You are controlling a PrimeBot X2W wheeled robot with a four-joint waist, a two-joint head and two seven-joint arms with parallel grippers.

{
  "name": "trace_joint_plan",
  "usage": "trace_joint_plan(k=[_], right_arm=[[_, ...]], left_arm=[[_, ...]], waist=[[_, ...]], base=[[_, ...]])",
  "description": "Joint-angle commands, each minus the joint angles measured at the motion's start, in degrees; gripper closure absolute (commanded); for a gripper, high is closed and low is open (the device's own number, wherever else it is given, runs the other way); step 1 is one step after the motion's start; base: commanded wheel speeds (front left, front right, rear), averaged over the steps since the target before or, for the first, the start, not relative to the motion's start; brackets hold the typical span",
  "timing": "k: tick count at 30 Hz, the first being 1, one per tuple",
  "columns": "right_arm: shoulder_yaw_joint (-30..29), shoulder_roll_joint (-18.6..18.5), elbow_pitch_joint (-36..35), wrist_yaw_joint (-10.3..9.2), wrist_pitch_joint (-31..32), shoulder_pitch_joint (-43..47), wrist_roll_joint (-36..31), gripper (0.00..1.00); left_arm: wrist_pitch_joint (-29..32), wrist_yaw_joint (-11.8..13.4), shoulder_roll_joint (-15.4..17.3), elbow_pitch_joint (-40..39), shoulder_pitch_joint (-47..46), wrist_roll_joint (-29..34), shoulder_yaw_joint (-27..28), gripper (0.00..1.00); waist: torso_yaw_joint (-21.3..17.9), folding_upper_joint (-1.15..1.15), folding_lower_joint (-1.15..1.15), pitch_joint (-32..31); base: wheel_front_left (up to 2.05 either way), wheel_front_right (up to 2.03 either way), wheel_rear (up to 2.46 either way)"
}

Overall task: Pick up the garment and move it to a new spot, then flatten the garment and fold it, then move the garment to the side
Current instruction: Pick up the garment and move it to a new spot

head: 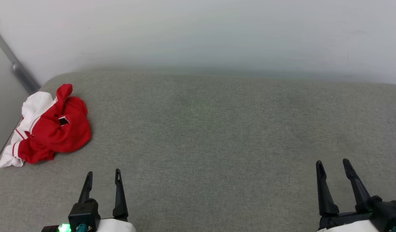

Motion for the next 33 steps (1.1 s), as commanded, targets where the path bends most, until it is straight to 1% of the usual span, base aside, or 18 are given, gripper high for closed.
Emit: trace_joint_plan(k=[1, 9, 22, 28, 33], right_arm=[[0.06, -0.05, -0.4, -0.02, -0.12, 0.59, -0.47, 0.0], [0.23, -0.05, -0.97, -0.02, -0.12, 0.58, -1.26, 0.0], [-0.24, -0.05, -1.45, -0.02, -0.11, 0.39, -2.17, 0.0], [-0.08, -0.05, -1.4, -0.02, -0.12, 0.39, -2.17, 0.0], [0.13, -0.05, -1.26, -0.02, -0.12, 0.34, -2.42, 0.0]], left_arm=[[-0.16, 0.26, -0.09, 0.0, -0.06, 0.18, 0.14, 0.0], [-0.16, 1.46, -0.09, -0.14, -0.12, -0.53, 0.56, 0.0], [-0.16, 2.44, -0.1, -0.71, -0.2, -1.54, 1.79, 0.0], [-0.16, 2.77, -0.1, -0.64, -0.07, -1.96, 2.5, 0.0], [-0.16, 2.71, -0.11, -0.39, 0.2, -2.12, 3.05, 0.0]], waist=[[1.59, 0.0, 0.0, -0.04], [6.82, 0.0, 0.0, 0.28], [15.0, 0.0, 0.0, 0.98], [17.94, 0.0, 0.0, 1.08], [19.51, 0.0, 0.0, 1.03]], base=[[0.0, 0.0, 0.0], [0.0, 0.0, 0.0], [0.0, 0.0, 0.0], [0.0, 0.0, 0.0], [0.0, 0.0, 0.0]])
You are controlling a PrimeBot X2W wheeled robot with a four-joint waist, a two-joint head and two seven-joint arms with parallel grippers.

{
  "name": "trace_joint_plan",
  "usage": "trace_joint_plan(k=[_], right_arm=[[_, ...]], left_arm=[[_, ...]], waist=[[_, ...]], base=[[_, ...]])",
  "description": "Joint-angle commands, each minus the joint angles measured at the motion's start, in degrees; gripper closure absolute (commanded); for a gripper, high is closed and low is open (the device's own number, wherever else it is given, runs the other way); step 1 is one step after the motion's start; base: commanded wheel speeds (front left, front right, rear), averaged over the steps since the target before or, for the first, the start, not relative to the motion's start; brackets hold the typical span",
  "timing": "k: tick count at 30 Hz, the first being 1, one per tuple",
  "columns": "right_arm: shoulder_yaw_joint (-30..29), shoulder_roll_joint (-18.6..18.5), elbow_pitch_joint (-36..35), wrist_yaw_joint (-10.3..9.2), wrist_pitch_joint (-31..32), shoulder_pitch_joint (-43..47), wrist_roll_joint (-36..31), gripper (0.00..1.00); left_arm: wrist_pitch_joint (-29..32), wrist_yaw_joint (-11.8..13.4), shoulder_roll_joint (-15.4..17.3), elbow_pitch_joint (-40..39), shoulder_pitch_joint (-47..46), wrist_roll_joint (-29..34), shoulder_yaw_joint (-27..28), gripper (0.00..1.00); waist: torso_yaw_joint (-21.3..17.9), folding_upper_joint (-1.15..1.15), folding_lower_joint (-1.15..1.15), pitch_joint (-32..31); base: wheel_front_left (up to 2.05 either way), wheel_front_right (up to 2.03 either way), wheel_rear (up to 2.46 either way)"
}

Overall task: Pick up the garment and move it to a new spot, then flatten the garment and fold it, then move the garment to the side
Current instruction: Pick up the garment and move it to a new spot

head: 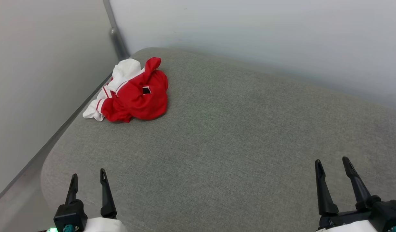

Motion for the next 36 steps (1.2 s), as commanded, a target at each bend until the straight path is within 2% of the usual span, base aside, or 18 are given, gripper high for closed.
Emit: trace_joint_plan(k=[1, 10, 12, 21, 25, 33, 36], right_arm=[[0.08, -0.05, 0.07, -0.02, -0.12, 0.09, -0.15, 0.0], [0.59, -0.05, 0.01, -0.02, -0.12, -0.61, -0.6, 0.0], [0.57, -0.06, -0.14, -0.02, -0.12, -1.16, -0.91, 0.0], [-0.06, -0.06, -1.46, -0.02, -0.12, -3.6, -3.75, 0.0], [-0.19, -0.05, -2.39, -0.02, -0.12, -4.98, -5.02, 0.0], [-0.98, -0.06, -6.65, -0.02, -0.12, -10.34, -8.87, 0.0], [-0.94, -0.06, -8.69, -0.02, -0.11, -12.04, -9.84, 0.0]], left_arm=[[-0.16, 0.22, -0.11, 0.08, 0.14, -0.03, 0.29, 0.0], [-0.16, 0.07, -0.1, 0.81, -0.34, -0.46, 1.04, 0.0], [-0.16, -1.46, 0.03, 1.89, -2.22, -0.57, 2.11, 0.0], [-0.16, -8.67, 5.49, 6.49, -15.45, -3.23, 9.07, 0.0], [-0.16, -9.9, 7.68, 8.03, -22.06, -4.44, 11.79, 0.0], [-0.15, -12.15, 12.19, 15.0, -38.7, -7.19, 15.88, 0.0], [-0.15, -13.28, 15.33, 19.28, -44.54, -7.31, 16.44, 0.0]], waist=[[0.44, 0.0, 0.0, -0.02], [0.24, 0.0, 0.0, 0.55], [-0.5, 0.0, 0.0, 1.4], [-2.98, 0.0, 0.0, 6.62], [-4.19, 0.0, 0.0, 9.87], [-7.47, 0.0, 0.0, 21.01], [-8.17, 0.0, 0.0, 24.88]], base=[[0.0, 0.0, 0.0], [0.0, 0.0, 0.0], [0.0, 0.0, 0.0], [0.0, 0.0, 0.0], [0.0, 0.0, 0.0], [0.0, 0.0, 0.0], [0.0, 0.0, 0.0]])
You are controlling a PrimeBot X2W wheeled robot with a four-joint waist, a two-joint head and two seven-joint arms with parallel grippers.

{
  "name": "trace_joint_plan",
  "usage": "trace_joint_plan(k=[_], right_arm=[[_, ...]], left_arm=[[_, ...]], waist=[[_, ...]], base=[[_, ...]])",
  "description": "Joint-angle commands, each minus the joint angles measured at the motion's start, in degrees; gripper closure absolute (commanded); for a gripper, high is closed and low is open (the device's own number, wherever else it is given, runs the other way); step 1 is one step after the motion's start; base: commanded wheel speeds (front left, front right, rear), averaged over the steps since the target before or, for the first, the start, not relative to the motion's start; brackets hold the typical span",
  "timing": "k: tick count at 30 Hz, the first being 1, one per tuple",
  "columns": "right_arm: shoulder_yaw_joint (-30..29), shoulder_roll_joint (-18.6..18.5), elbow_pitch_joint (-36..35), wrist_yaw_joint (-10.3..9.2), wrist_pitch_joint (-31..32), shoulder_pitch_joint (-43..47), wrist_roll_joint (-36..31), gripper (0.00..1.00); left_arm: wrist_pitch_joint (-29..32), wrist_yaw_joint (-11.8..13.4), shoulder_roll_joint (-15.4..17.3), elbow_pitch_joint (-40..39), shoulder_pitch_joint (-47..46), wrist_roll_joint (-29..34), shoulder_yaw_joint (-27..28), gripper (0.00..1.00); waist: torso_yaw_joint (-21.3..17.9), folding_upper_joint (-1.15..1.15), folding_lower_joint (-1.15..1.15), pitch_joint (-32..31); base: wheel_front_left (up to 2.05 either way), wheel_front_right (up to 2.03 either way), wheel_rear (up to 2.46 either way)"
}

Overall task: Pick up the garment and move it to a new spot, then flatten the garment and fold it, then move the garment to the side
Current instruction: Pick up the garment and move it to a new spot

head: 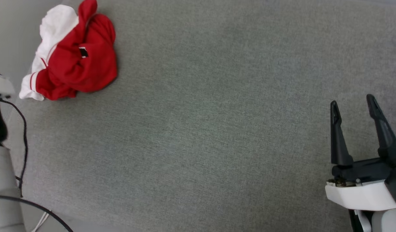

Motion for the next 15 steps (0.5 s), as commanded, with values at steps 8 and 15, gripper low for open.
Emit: trace_joint_plan(k=[8, 15], right_arm=[[0.61, -0.08, -4.37, -0.02, -0.12, -4.15, -1.24, 0.0], [1.09, -0.08, -6.72, -0.02, -0.12, -5.69, -1.95, 0.0]], left_arm=[[2.89, -2.78, 8.74, 13.41, -11.86, -2.94, -1.27, 0.0], [14.09, -3.29, 14.94, 19.62, -17.32, -11.9, -9.69, 0.0]], waist=[[-3.21, 0.0, -0.01, 10.07], [-4.27, 0.0, -0.01, 12.52]], base=[[0.0, 0.0, 0.0], [0.0, 0.0, 0.0]])
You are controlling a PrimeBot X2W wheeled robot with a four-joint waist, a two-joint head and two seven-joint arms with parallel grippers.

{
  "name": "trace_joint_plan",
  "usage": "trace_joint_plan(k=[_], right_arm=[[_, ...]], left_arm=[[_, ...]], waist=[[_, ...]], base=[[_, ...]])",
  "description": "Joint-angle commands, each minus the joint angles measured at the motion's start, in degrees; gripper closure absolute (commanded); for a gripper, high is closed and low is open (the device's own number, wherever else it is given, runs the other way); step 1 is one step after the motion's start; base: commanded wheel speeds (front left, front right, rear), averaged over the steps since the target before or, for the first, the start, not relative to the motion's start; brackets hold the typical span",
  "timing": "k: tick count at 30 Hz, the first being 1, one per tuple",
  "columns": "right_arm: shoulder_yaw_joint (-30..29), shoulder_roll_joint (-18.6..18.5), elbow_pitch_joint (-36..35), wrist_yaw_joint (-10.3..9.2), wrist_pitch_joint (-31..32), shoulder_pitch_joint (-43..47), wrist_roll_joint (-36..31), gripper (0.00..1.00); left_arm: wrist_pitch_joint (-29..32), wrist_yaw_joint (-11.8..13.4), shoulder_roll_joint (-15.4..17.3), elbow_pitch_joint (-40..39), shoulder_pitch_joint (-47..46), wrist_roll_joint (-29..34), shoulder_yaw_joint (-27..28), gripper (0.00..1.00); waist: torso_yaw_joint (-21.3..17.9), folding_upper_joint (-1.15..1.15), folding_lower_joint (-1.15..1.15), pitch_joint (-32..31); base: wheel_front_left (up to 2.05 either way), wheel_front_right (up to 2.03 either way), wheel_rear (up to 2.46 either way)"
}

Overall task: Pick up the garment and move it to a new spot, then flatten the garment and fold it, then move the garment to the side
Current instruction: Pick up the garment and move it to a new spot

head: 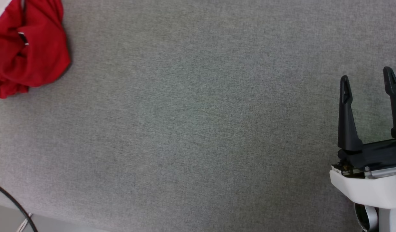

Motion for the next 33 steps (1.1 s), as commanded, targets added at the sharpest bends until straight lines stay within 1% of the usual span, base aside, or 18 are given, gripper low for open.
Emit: trace_joint_plan(k=[1, 3, 6, 10, 13, 16, 19, 22, 24, 25, 26, 28, 33], right_arm=[[0.19, -0.09, -0.56, -0.02, -0.12, -1.25, -0.27, 0.0], [0.5, -0.08, -1.19, -0.02, -0.12, -1.43, -0.49, 0.0], [0.81, -0.09, -1.89, -0.02, -0.12, -1.61, -0.95, 0.0], [1.56, -0.09, -2.19, -0.02, -0.12, -2.24, -1.14, 0.0], [2.34, -0.09, -2.26, -0.02, -0.12, -2.69, -1.26, 0.0], [2.86, -0.08, -2.42, -0.02, -0.12, -2.9, -1.31, 0.0], [3.3, -0.08, -2.64, -0.02, -0.12, -3.2, -1.43, 0.0], [3.68, -0.08, -2.48, -0.02, -0.12, -3.4, -1.45, 0.0], [3.95, -0.08, -2.2, -0.02, -0.12, -3.54, -1.29, 0.0], [4.09, -0.08, -2.01, -0.02, -0.12, -3.61, -1.18, 0.0], [4.24, -0.08, -1.88, -0.02, -0.11, -3.69, -1.01, 0.0], [4.38, -0.09, -1.59, -0.02, -0.12, -3.66, -0.59, 0.0], [4.79, -0.08, -1.1, -0.02, -0.12, -3.32, 0.86, 0.0]], left_arm=[[2.64, -0.01, 0.96, 0.17, -0.57, -2.48, -1.64, 0.0], [8.81, -0.01, 3.39, -0.3, -0.53, -8.0, -5.11, 0.0], [17.92, -0.03, 6.06, -1.6, 0.79, -16.15, -10.18, 0.0], [27.6, -0.04, 8.87, -3.62, 2.41, -26.34, -14.28, 0.0], [32.91, -0.03, 10.19, -4.75, 4.04, -32.1, -16.88, 0.0], [35.95, -0.04, 10.86, -4.98, 5.41, -35.73, -19.13, 0.0], [37.86, -0.04, 10.35, -4.76, 6.15, -38.21, -21.38, 0.0], [37.76, -0.1, 9.14, -4.78, 6.66, -39.64, -23.83, 0.0], [37.35, -0.11, 9.02, -4.24, 6.79, -39.77, -25.44, 0.0], [36.98, -0.11, 9.09, -3.92, 6.82, -39.93, -26.1, 0.39], [36.28, -0.11, 9.52, -3.58, 6.63, -39.7, -26.51, 1.0], [35.24, -0.11, 10.59, -3.48, 6.15, -39.53, -27.48, 1.0], [30.09, -0.08, 14.22, -5.26, 3.46, -37.95, -29.67, 1.0]], waist=[[-0.45, 0.0, -0.01, 0.67], [-0.72, 0.0, -0.01, 1.4], [-1.15, 0.0, -0.01, 2.57], [-1.68, 0.0, -0.01, 3.82], [-2.26, 0.0, -0.01, 4.53], [-2.69, 0.0, -0.01, 5.11], [-2.85, 0.0, -0.01, 5.56], [-2.97, 0.0, -0.01, 5.83], [-3.09, 0.0, -0.01, 5.7], [-3.16, 0.0, -0.01, 5.52], [-3.22, 0.0, -0.01, 5.28], [-3.33, 0.0, -0.01, 4.54], [-3.02, 0.0, -0.01, 1.65]], base=[[0.0, 0.0, 0.0], [0.0, 0.0, 0.0], [0.0, 0.0, 0.0], [0.0, 0.0, 0.0], [0.0, 0.0, 0.0], [0.0, 0.0, 0.0], [0.0, 0.0, 0.0], [0.0, 0.0, 0.0], [0.0, 0.0, 0.0], [0.0, 0.0, 0.0], [0.0, 0.0, 0.0], [0.0, 0.0, 0.0], [0.0, 0.0, 0.0]])
